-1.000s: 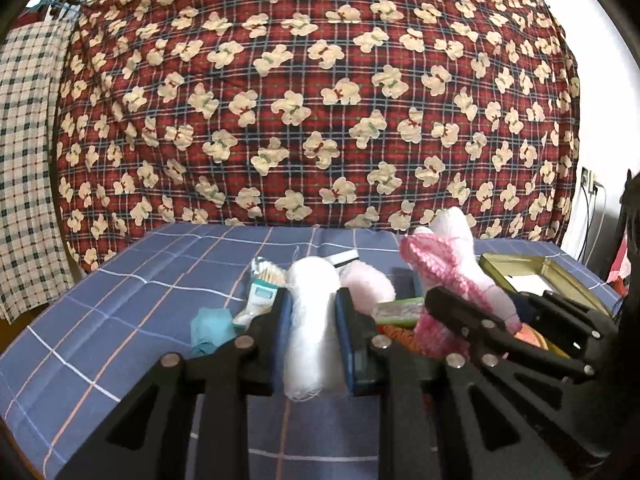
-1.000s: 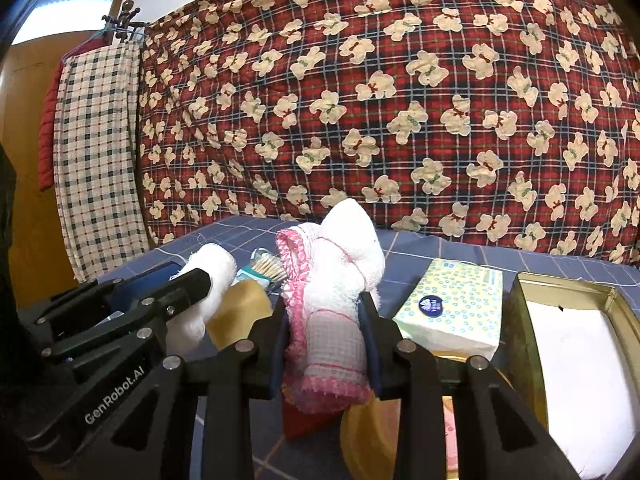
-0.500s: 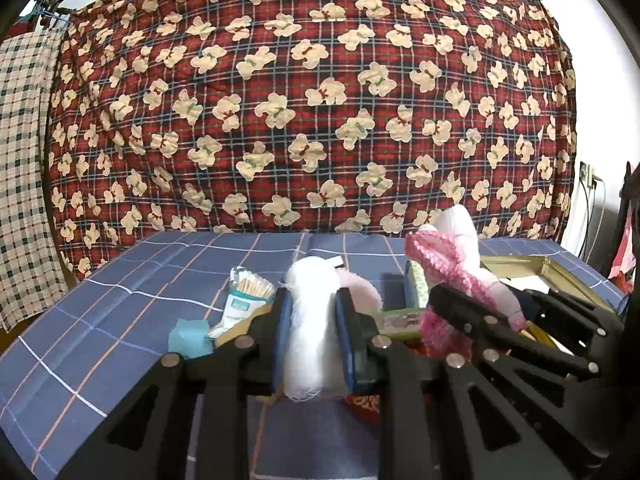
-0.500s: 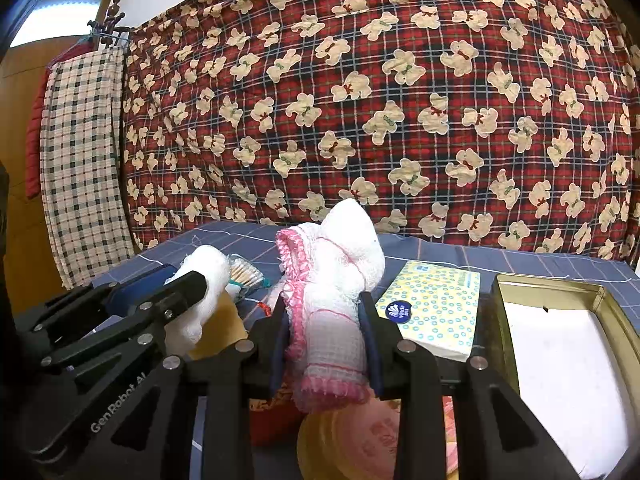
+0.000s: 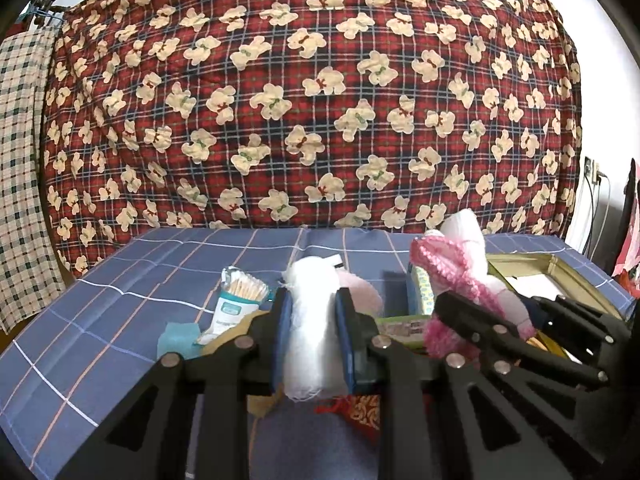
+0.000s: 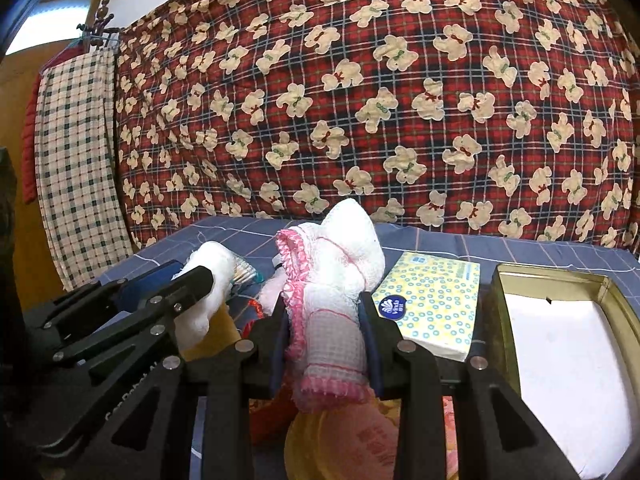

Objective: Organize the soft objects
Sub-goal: 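Lift both held rolls and carry them toward the open gold tin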

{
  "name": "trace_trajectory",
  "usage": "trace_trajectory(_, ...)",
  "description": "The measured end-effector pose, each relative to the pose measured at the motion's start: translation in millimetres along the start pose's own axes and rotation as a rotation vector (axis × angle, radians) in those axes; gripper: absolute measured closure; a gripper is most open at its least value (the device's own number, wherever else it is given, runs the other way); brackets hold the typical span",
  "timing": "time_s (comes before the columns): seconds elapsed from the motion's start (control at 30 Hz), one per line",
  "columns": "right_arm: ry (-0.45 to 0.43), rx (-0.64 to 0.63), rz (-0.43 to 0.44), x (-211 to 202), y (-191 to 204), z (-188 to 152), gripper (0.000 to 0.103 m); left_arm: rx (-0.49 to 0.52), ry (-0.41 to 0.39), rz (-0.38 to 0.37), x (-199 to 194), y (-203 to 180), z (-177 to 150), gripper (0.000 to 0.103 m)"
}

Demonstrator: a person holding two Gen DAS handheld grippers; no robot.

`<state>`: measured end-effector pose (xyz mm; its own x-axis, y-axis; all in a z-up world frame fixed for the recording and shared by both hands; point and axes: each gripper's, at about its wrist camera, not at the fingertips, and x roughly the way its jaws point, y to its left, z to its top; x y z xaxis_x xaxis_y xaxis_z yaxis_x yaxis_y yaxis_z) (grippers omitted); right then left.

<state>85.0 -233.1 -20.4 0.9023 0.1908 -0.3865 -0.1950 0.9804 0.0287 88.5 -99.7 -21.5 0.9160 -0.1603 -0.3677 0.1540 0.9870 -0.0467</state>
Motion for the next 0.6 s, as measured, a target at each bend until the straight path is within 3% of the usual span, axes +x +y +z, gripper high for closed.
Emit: trace_trajectory(0.6, -0.004, 0.045, -0.088, 4, -13, 3, 0.068, 0.038, 0.004, -0.035, 15, -18, 2, 0.082)
